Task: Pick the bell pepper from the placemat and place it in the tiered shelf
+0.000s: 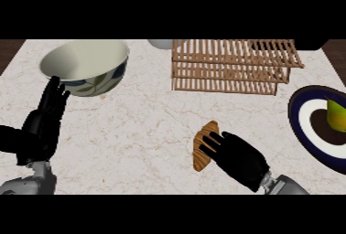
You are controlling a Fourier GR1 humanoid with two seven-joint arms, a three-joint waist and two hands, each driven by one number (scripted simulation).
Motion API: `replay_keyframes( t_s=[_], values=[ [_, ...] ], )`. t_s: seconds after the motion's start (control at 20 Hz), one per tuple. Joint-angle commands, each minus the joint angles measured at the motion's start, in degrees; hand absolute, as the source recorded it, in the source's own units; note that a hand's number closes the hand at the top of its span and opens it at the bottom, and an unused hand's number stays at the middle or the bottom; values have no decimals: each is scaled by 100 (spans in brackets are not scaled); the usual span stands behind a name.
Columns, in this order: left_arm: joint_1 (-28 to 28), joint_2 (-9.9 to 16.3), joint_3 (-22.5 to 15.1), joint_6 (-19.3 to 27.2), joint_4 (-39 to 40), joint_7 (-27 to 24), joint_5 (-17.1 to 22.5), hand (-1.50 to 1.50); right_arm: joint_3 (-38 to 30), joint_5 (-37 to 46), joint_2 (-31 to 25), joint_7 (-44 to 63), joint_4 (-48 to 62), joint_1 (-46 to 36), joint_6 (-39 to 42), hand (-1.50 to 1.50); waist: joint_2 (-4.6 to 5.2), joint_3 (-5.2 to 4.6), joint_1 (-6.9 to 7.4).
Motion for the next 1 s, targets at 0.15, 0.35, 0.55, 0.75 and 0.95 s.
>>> replay_keyframes(
  t_s=[0.15, 0.35, 0.55, 0.75, 0.95],
  values=[
    [-56, -78, 10, 49, 4, 91, -85, 0, -208, 428, 181, -528, 412, -137, -585, 150, 76, 36, -2],
    [100, -98, 10, 83, -48, -33, -95, 0, -852, -43, 1325, 1345, 348, 526, 196, 150, 80, 30, -102],
    [174, -40, 87, 114, -140, 50, -99, 0, -1649, -401, 2383, 2924, 213, 1033, 381, 150, 68, 28, -269],
    [98, -82, -41, 5, -206, 175, -29, 0, -1340, -1348, 2417, 4327, -493, 1091, 244, 150, 59, 37, -61],
    [33, -124, -67, 43, -112, 92, -92, 0, -627, -2030, 2432, 5959, -1294, 254, -26, 150, 56, 31, 35]
  ],
)
